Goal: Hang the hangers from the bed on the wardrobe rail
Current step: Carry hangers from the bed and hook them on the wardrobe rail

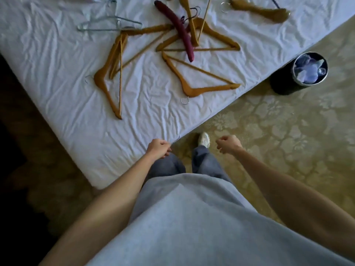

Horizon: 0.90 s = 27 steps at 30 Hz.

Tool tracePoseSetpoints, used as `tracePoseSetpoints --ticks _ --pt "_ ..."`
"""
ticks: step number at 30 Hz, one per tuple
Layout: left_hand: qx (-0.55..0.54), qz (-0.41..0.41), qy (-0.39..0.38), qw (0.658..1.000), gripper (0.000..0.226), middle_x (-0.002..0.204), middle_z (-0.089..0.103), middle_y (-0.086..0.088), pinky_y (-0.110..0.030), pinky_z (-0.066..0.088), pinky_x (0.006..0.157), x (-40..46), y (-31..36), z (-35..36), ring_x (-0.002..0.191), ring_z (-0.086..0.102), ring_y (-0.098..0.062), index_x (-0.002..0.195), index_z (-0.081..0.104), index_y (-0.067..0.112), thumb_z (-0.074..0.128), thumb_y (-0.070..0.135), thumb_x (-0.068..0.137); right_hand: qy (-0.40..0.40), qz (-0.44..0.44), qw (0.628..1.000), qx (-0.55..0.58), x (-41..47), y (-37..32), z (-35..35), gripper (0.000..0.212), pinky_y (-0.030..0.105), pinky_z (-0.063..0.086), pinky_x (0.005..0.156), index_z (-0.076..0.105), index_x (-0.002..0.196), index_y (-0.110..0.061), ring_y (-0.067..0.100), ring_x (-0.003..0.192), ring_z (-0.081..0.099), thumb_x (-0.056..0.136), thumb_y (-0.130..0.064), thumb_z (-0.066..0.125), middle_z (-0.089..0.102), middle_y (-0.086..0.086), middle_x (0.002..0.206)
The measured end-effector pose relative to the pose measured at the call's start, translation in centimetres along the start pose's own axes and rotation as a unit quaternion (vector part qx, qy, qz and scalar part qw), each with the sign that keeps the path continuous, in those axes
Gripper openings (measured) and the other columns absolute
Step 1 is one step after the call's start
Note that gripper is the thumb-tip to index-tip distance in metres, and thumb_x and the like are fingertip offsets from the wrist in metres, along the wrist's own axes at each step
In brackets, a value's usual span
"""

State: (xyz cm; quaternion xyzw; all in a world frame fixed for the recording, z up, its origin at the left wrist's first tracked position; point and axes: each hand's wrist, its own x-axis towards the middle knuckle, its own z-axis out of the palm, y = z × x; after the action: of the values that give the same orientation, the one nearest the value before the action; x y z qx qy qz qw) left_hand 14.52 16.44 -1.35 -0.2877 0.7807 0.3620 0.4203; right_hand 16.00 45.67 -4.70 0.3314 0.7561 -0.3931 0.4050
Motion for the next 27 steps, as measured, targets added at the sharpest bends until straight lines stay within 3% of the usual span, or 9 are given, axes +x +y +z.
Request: tracePoseSetpoints --ticks 5,8,11,13,16,18,21,27 --pt "-0.107 -0.057 0.043 0.992 0.021 0.08 0.074 -0.009 -0.027 0.054 0.058 0.9 -1.5 -2.7 0.067 0.066 -0.018 0.075 0.071 0.014 0.059 0.011 0.093 -0.027 -0.101 0.991 -0.081 4.1 -12.0 -0.4 0.015 0.031 0.058 0.062 0.072 0.093 -0.009 0.017 0.061 0.066 0.092 -0.016 0.059 0.073 0.007 0.077" --pt "-0.153 -0.082 0.075 0.982 0.02 0.081 0.073 -0.01 -0.033 0.059 0.066 3.0 -2.0 -4.4 0.069 0.067 -0.019 0.079 0.072 0.012 0.057 0.008 0.092 -0.045 -0.132 0.982 -0.124 6.7 -17.2 1.0 0.014 0.024 0.052 0.052 0.071 0.096 -0.01 0.015 0.058 0.064 0.093 -0.018 0.059 0.073 0.006 0.079" --pt "-0.173 -0.104 0.1 0.974 0.019 0.082 0.072 -0.009 -0.029 0.059 0.061 6.3 -1.9 -6.2 0.069 0.067 -0.017 0.09 0.073 0.007 0.054 0.009 0.092 -0.04 -0.133 0.979 -0.15 9.9 -20.0 2.3 0.019 0.026 0.052 0.053 0.072 0.096 -0.005 0.017 0.056 0.062 0.091 -0.017 0.057 0.071 0.005 0.074" --pt "-0.163 -0.107 0.106 0.975 0.018 0.084 0.073 -0.006 -0.032 0.062 0.068 9.2 -1.7 -7.7 0.076 0.071 -0.019 0.089 0.072 0.011 0.055 0.012 0.091 -0.023 -0.137 0.972 -0.188 12.1 -21.2 3.0 0.021 0.032 0.056 0.063 0.072 0.095 -0.006 0.024 0.069 0.067 0.09 -0.019 0.057 0.074 0.01 0.084" --pt "-0.136 -0.112 0.131 0.976 0.016 0.09 0.074 -0.009 -0.038 0.062 0.081 14.3 -1.2 -10.8 0.091 0.072 -0.029 0.075 0.066 0.02 0.056 0.013 0.086 0.035 -0.149 0.946 -0.284 15.0 -22.4 3.5 0.022 0.031 0.047 0.075 0.074 0.101 -0.016 0.034 0.098 0.066 0.088 -0.018 0.056 0.071 0.012 0.105" --pt "-0.099 -0.112 0.174 0.973 0.016 0.106 0.073 -0.011 -0.032 0.056 0.087 17.8 -0.5 -13.5 0.102 0.068 -0.031 0.089 0.072 0.019 0.056 0.017 0.088 0.069 -0.155 0.928 -0.331 17.2 -22.4 3.8 0.027 0.033 0.048 0.076 0.072 0.109 -0.021 0.035 0.105 0.064 0.085 -0.015 0.06 0.068 0.01 0.116" --pt "-0.076 -0.117 0.254 0.957 0.03 0.124 0.068 -0.016 -0.036 0.051 0.096 23.6 0.9 -17.9 0.116 0.063 -0.035 0.117 0.073 0.012 0.058 0.02 0.092 0.072 -0.161 0.901 -0.398 20.5 -21.8 4.5 0.05 0.042 0.052 0.082 0.059 0.129 -0.018 0.032 0.119 0.053 0.081 -0.008 0.068 0.054 0.008 0.13" --pt "-0.058 -0.04 0.302 0.951 0.045 0.134 0.061 -0.011 -0.036 0.047 0.101 34.1 3.8 -22.5 0.124 0.057 -0.029 0.128 0.06 0.011 0.068 0.033 0.089 0.108 -0.195 0.848 -0.481 24.6 -19.8 6.8 0.074 0.043 0.045 0.091 0.041 0.134 -0.008 0.034 0.12 0.047 0.07 0.001 0.076 0.05 0.011 0.129"
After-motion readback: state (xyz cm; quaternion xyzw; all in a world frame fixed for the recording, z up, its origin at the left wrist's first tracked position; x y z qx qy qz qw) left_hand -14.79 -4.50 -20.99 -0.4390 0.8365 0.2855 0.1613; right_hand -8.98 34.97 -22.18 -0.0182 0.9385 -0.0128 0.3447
